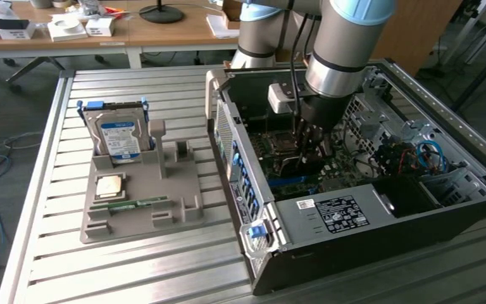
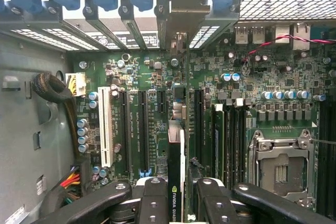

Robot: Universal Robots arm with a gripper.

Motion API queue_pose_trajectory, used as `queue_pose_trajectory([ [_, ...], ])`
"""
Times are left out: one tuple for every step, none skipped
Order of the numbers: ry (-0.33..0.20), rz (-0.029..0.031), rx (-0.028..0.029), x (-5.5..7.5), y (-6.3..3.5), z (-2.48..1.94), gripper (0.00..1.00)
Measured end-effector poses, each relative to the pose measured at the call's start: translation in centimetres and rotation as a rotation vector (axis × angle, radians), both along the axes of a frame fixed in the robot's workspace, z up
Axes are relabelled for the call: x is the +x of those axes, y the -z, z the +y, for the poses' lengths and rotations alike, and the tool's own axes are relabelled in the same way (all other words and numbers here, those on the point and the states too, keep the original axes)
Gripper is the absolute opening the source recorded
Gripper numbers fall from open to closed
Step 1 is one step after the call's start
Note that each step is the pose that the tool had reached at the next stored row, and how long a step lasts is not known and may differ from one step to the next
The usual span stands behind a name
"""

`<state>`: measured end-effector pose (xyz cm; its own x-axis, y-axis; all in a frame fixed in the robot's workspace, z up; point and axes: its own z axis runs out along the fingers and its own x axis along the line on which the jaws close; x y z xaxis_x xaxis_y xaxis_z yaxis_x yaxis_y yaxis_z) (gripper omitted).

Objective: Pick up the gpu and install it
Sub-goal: 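Insert the gpu into the slot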

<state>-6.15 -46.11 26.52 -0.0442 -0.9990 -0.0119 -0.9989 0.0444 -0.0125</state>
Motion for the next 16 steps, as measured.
queue_pose_trajectory([
  [0.0, -0.0002, 0.0004, 0.0, 0.06, 0.01, 0.26],
  [0.0, -0.0003, 0.0006, 0.0, 0.13, 0.01, 0.26],
  [0.0, -0.0002, 0.0002, 0.0, 0.15, 0.0, 0.26],
  [0.0, 0.0, 0.0, 0.0, 0.15, 0.0, 0.26],
  [0.0, 0.0, -0.0001, 0.0, 0.15, 0.0, 0.26],
  [0.0, -0.0001, 0.0, 0.0, 0.18, 0.0, 0.26],
  [0.0, -0.0002, 0.0003, 0.0, 0.22, 0.0, 0.26],
  [0.0, -0.0001, 0.0002, 0.0, 0.24, 0.0, 0.26],
  [0.0, -0.0001, 0.0, 0.0, 0.25, 0.0, 0.26],
  [0.0, -0.0001, 0.0, 0.0, 0.25, 0.0, 0.26],
  [0.0, 0.0, -0.0001, 0.0, 0.25, 0.0, 0.26],
  [0.0, -0.0001, 0.0001, 0.0, 0.27, 0.0, 0.26],
  [0.0, -0.0001, 0.0001, 0.0, 0.28, 0.0, 0.26],
  [0.0, -0.0001, 0.0001, 0.0, 0.29, 0.0, 0.26],
  [0.0, -0.0002, 0.0002, 0.0, 0.32, 0.0, 0.26],
  [0.001, -0.0002, 0.0004, 0.0, 0.35, 0.0, 0.26],
])
